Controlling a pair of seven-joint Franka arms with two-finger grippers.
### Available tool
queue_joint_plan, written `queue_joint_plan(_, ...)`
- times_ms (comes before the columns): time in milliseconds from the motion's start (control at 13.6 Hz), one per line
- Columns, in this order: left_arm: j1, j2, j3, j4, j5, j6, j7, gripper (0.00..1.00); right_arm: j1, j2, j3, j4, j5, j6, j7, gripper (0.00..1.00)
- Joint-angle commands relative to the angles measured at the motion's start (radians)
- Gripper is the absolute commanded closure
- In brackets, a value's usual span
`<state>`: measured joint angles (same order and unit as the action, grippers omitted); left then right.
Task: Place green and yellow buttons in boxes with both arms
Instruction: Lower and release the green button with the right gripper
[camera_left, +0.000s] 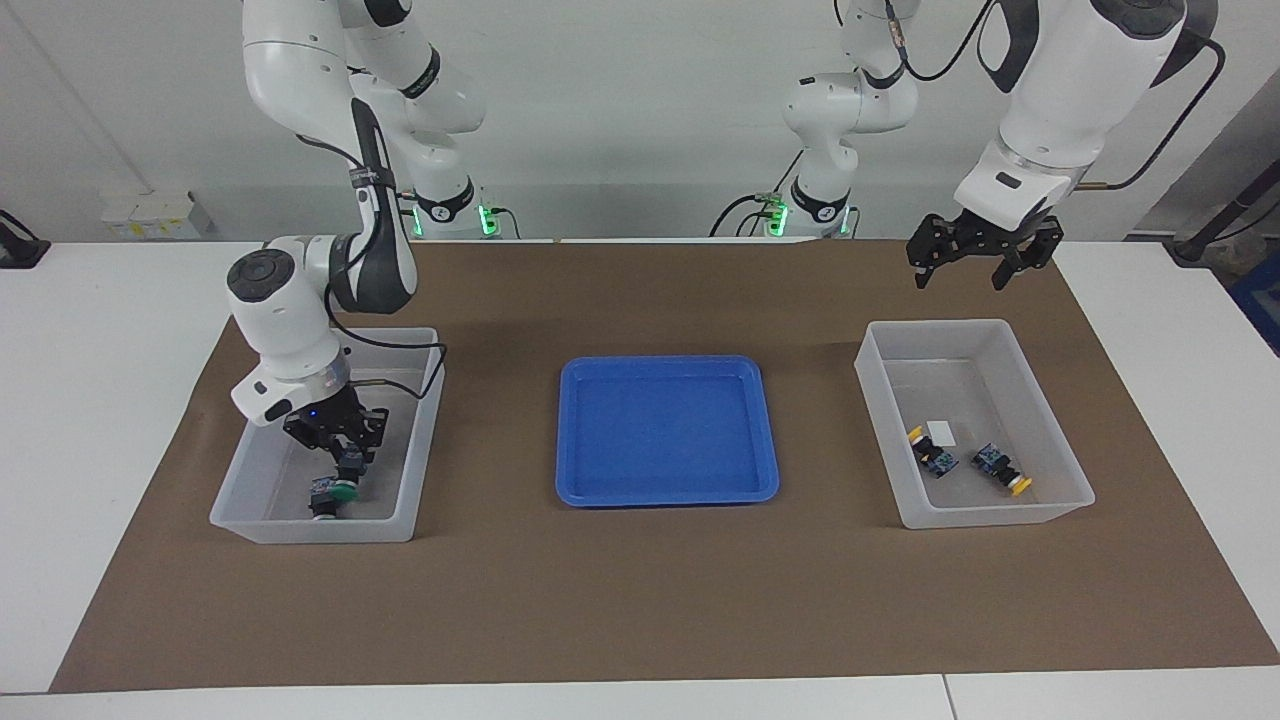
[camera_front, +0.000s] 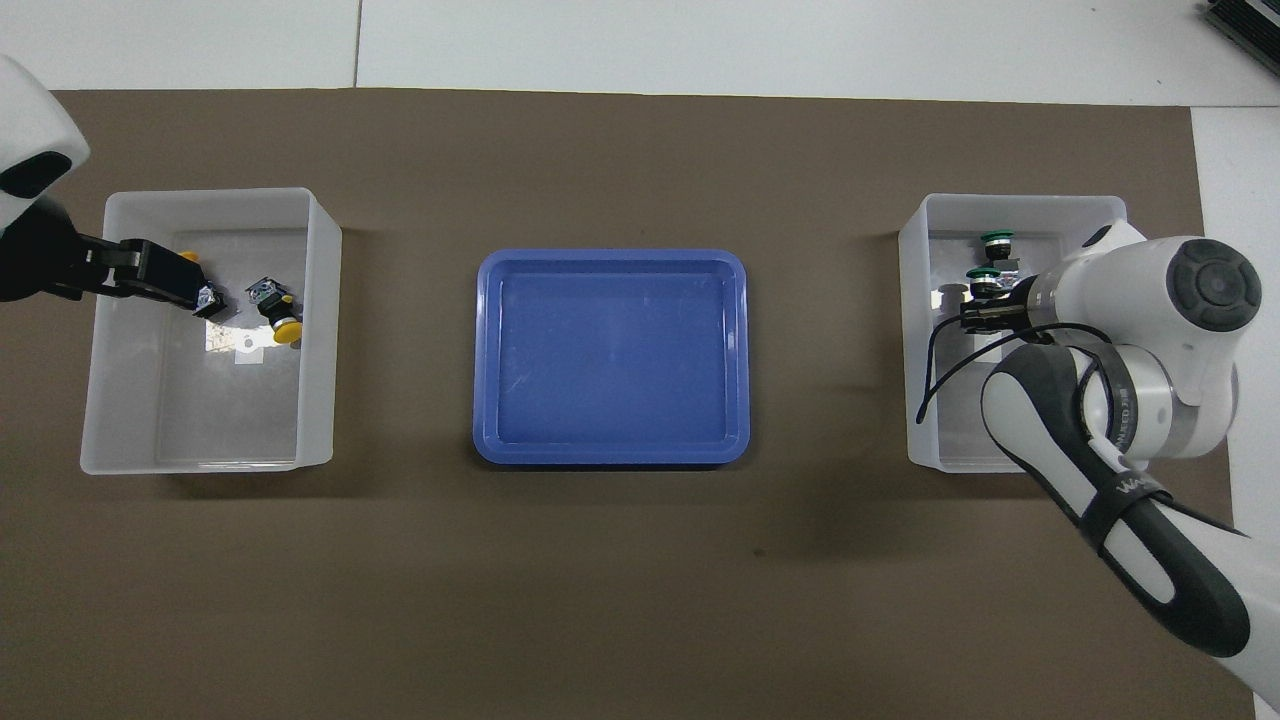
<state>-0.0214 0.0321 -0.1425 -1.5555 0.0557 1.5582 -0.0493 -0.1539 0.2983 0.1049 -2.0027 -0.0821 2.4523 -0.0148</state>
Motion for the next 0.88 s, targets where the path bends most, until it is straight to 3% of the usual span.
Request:
queue_joint_plan(0, -0.022, -0.047, 0.009, -0.072, -0.008, 0.089, -0.080, 0.00, -0.018, 0.053, 0.013, 0.053, 0.030, 0.004, -0.053, 1.00)
queue_joint_plan(811, 0.024, -0.049, 0.038, -0.047, -0.007, 0.079, 0.028, 0.00, -0.018, 0.074, 0.015, 0.084, 0.030, 0.014, -0.195, 1.00)
